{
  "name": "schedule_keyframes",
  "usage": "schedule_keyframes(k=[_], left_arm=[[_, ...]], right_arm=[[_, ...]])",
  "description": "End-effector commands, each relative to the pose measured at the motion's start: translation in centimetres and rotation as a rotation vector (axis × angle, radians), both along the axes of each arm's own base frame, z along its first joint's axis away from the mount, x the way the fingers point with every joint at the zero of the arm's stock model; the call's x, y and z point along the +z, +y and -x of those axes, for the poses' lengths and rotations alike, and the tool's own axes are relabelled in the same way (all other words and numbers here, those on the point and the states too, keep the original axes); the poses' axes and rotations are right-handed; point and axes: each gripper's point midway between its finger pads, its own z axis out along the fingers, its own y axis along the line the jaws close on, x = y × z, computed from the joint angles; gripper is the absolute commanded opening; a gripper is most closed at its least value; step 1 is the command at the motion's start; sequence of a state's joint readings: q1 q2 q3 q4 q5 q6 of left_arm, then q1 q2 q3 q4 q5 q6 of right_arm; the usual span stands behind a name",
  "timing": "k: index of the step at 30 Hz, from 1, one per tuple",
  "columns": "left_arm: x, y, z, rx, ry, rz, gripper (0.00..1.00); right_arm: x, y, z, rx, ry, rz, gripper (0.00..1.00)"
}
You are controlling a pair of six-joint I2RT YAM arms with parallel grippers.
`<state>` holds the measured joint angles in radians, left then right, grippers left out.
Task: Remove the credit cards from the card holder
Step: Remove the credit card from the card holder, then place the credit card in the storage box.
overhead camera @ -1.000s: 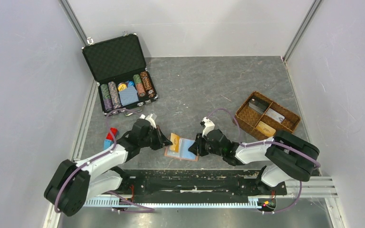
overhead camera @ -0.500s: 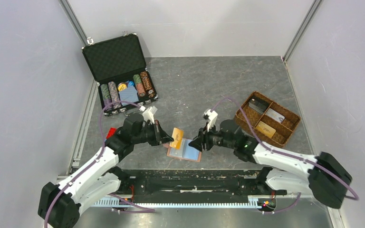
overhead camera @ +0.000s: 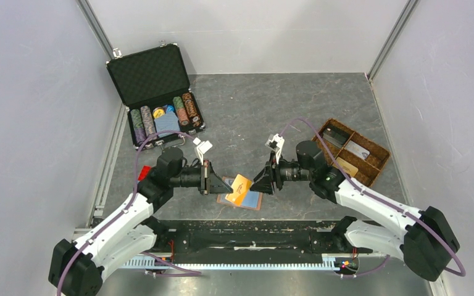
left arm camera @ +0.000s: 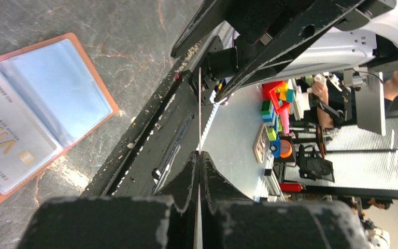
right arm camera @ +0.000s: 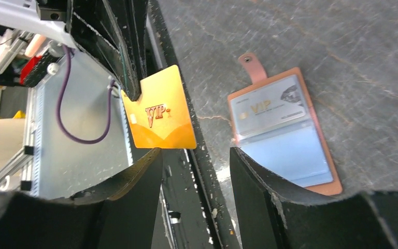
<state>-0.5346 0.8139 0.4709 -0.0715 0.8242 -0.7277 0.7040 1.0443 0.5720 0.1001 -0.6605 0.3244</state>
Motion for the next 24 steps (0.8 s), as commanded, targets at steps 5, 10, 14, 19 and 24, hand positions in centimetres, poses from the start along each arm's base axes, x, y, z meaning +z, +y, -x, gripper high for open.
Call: schedule_keyframes(k=[5, 10, 14, 19, 24], left_arm=[[1.3, -0.5, 0.9, -0.089, -0.022, 0.058, 0.02], [1.2, -0.5, 1.0, -0.099, -0.016, 0.058, 0.02], [1.4, -0.6, 0.8, -0.101, -0.032, 0.068, 0.02], [1.4, -0.7, 0.9, -0.101, -0.026, 0.070, 0.02], [1.1, -0.5, 0.5, -0.080, -0.021, 0.043, 0.10]], right_arm=[[3.0, 1.7, 1.5, 0.157, 0.011, -0.128, 0.48], [2.9, 2.0, 1.1, 0.146, 0.015, -0.128, 0.42], [2.8, 2.1, 0.4, 0.115, 0.016, -0.124, 0.30], [3.1, 2.1, -0.1, 0.100, 0.019, -0.141, 0.13], [3.5, 2.0, -0.2, 0.096, 0.018, -0.159, 0.00]])
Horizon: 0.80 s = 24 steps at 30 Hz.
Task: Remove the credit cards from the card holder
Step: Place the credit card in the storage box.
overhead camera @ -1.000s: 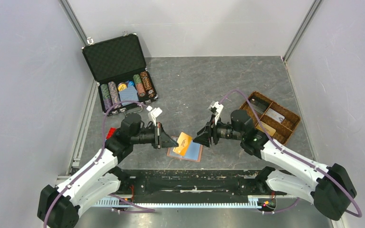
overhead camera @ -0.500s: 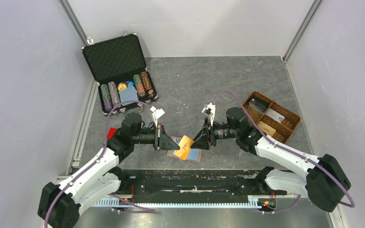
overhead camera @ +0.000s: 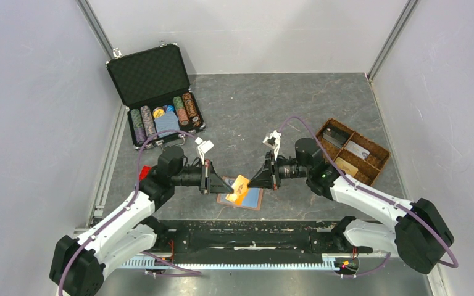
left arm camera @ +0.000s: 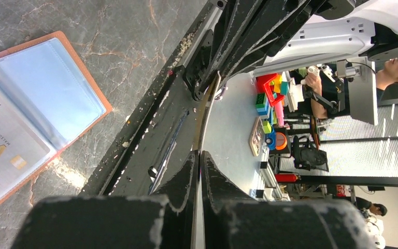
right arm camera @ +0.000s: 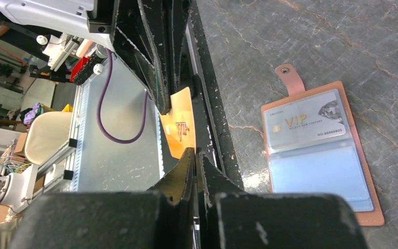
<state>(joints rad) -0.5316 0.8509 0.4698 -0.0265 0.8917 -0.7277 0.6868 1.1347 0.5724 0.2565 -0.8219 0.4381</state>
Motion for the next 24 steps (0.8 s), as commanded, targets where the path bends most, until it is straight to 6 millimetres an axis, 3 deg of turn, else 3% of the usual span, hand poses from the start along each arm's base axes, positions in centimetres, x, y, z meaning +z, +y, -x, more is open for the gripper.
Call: schedule_keyframes(k=[1, 4, 8, 11, 14, 19, 24], left_arm=[[0.8, -0.1, -0.2, -0.009, -0.032, 0.003, 0.18], [0.5, 0.2, -1.0, 0.034, -0.056, -0.045, 0.39], [0.4, 1.2, -2.2, 0.107, -0.112, -0.134, 0.75], [0.0, 2.4, -3.3, 0.178, -0.150, -0.232, 0.87], [-0.6, 3.7, -4.1, 0.243, -0.176, -0.315, 0.99], [-0.9, 5.0, -4.9, 0.328, -0.195, -0.369, 1.00], [-0.8, 5.6, -5.2, 0.364, -0.210, -0.386, 1.00]], right_arm=[[2.5, 0.4, -1.4, -0.032, -0.070, -0.067, 0.00], [2.6, -0.3, -2.3, -0.102, -0.068, -0.071, 0.00], [2.3, -2.2, -4.3, -0.245, -0.047, -0.068, 0.00], [1.3, -4.6, -6.6, -0.403, -0.030, -0.038, 0.00], [0.0, -8.3, -9.1, -0.602, -0.010, 0.006, 0.00], [-2.6, -16.5, -12.4, -0.978, 0.009, 0.132, 0.00], [-4.4, -25.7, -13.2, -1.336, 0.044, 0.218, 0.00]])
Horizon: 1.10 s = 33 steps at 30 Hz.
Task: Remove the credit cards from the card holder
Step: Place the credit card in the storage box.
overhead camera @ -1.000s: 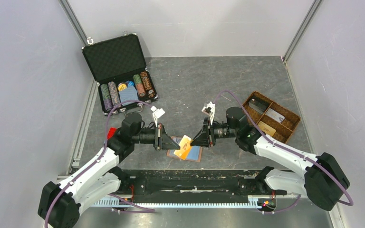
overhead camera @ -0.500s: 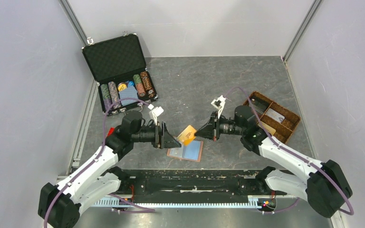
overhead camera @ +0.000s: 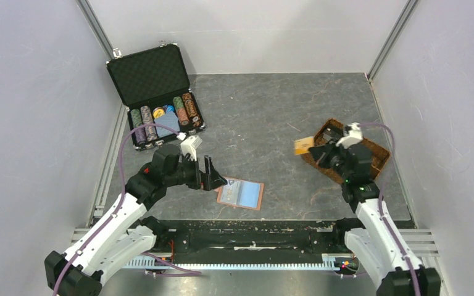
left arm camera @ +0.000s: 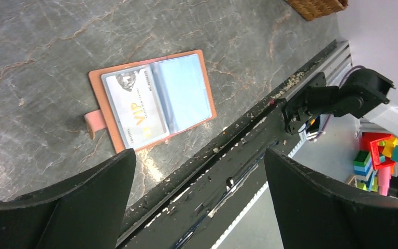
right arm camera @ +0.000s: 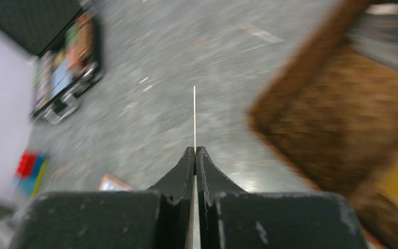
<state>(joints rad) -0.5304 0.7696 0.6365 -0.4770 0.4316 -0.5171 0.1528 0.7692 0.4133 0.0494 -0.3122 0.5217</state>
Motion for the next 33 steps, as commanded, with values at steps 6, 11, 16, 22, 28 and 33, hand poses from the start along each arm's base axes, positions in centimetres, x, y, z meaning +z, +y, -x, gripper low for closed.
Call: schedule_keyframes(k=[6, 11, 16, 22, 28, 33], left_arm=[[1.0, 0.6, -0.8, 0.015, -0.084, -0.033, 1.00], [1.0, 0.3, -0.6, -0.010, -0.077, -0.023, 1.00], [1.1, 0.2, -0.5, -0.023, -0.085, -0.017, 1.00], [1.3, 0.1, -0.3, -0.032, -0.089, -0.008, 1.00], [1.6, 0.0, -0.2, -0.042, -0.100, 0.003, 1.00], [1.8, 0.0, -0.1, -0.042, -0.106, 0.006, 1.00]], right_arm=[[-2.8, -14.1, 0.7, -0.549, 0.105, 0.090, 0.00], [-2.5, -17.3, 1.8, -0.688, 0.115, 0.101, 0.00], [-2.2, -18.0, 2.1, -0.730, 0.112, 0.065, 0.00], [-1.0, -18.2, 2.6, -0.765, 0.072, 0.033, 0.00], [-1.9, -17.6, 2.5, -0.746, 0.100, 0.000, 0.00], [-2.8, -17.5, 2.3, -0.748, 0.106, -0.032, 0.00]])
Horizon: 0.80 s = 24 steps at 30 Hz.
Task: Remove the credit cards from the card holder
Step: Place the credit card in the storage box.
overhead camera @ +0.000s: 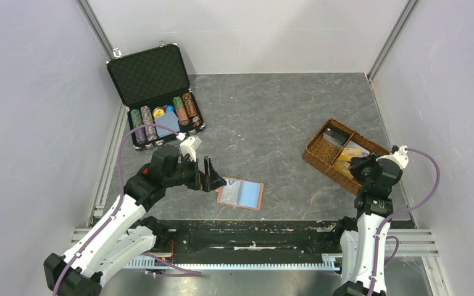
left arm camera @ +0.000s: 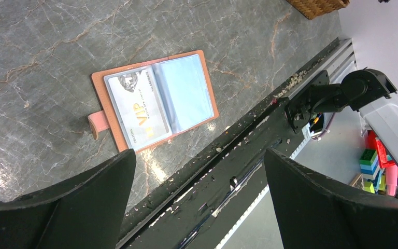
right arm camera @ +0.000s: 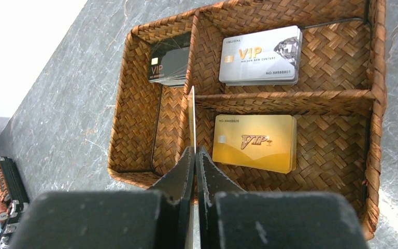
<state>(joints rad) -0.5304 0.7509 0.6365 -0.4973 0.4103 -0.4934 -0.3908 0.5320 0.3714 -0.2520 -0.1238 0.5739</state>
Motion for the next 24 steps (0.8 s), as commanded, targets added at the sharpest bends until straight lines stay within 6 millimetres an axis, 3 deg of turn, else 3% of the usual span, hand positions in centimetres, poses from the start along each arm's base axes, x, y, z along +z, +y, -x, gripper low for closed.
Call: schedule_keyframes(k=[1, 10, 24], left_arm=[[1.9, -0.5, -0.1, -0.049, -0.085, 0.027, 1.00], [2.0, -0.4, -0.1, -0.049, -0.090, 0.029, 1.00], [2.0, -0.6, 0.1, -0.061, -0.085, 0.037, 1.00]], right_arm=[[-0.5, -0.1, -0.4, -0.015, -0.030, -0.035, 0.00], [-2.7, -0.2, -0.3, -0.032, -0.034, -0.098, 0.00], [-0.8, -0.2, -0.1, -0.065, -0.123, -0.121, 0.00]])
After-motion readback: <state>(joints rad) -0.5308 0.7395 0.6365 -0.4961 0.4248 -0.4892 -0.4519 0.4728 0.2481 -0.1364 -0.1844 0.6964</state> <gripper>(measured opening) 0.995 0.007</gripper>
